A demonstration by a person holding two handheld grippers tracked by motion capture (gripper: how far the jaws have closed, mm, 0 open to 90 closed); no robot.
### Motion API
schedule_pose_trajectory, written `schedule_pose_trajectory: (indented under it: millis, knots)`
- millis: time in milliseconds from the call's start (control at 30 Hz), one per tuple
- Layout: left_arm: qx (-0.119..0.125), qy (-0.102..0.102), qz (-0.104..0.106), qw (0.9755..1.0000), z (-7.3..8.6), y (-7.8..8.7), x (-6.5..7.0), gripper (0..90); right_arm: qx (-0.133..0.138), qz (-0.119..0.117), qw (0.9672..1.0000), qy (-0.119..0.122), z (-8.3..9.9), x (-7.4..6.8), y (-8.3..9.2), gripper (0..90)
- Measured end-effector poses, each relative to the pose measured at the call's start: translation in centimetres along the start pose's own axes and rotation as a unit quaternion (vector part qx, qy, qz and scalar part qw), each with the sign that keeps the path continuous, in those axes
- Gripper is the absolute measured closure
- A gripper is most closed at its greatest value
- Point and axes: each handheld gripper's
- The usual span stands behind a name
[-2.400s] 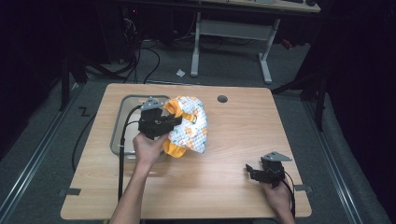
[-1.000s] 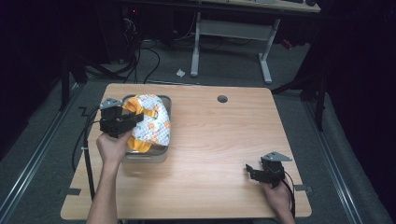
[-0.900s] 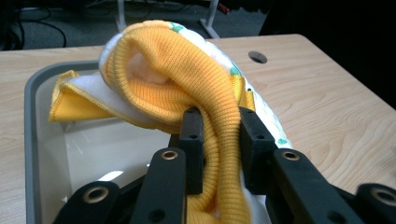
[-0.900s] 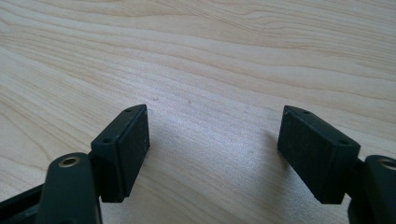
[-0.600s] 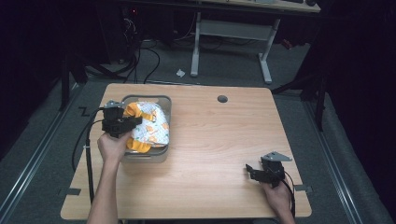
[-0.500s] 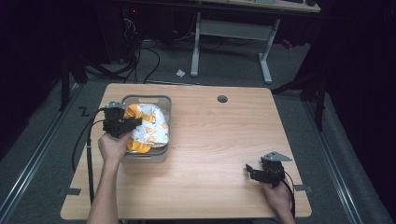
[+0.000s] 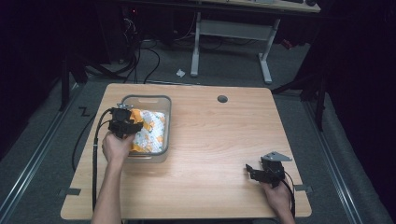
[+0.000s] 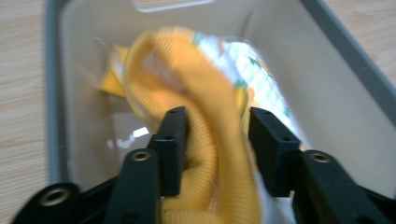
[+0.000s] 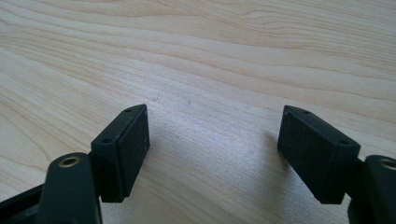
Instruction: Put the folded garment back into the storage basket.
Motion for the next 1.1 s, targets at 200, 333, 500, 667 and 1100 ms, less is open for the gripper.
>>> schedule_pose_trajectory:
  millis: [200, 333, 500, 667, 1100]
  knots:
    - [0.037, -0.003, -0.009, 0.9993, 0.0, 1.8, 0.3, 45.5, 0.000, 0.000, 1.0000, 0.000, 0.0, 0.0, 0.0, 25.2]
    - [0.060, -0.008, 0.005, 0.9982, 0.0, 2.9, 1.1, 43.3, 0.000, 0.000, 1.0000, -0.001, 0.0, 0.0, 0.0, 25.2]
    - [0.086, -0.013, 0.024, 0.9959, 0.0, 3.9, 2.1, 42.3, -0.001, 0.000, 1.0000, -0.001, 0.0, 0.0, 0.0, 25.2]
    - [0.101, -0.013, 0.038, 0.9940, 0.1, 4.8, 2.6, 42.0, -0.001, 0.000, 1.0000, -0.001, 0.0, 0.0, 0.0, 25.2]
    - [0.133, -0.030, 0.065, 0.9886, 0.4, 7.0, 4.5, 41.0, 0.000, 0.000, 1.0000, -0.001, 0.0, 0.0, 0.0, 25.2]
Point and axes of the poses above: each handheld gripper's, and its own axes: y roughly backward along the jaws, z roughly out of its underside, x roughly to its right, and after that the axes turned 3 degrees about -z, right-handed
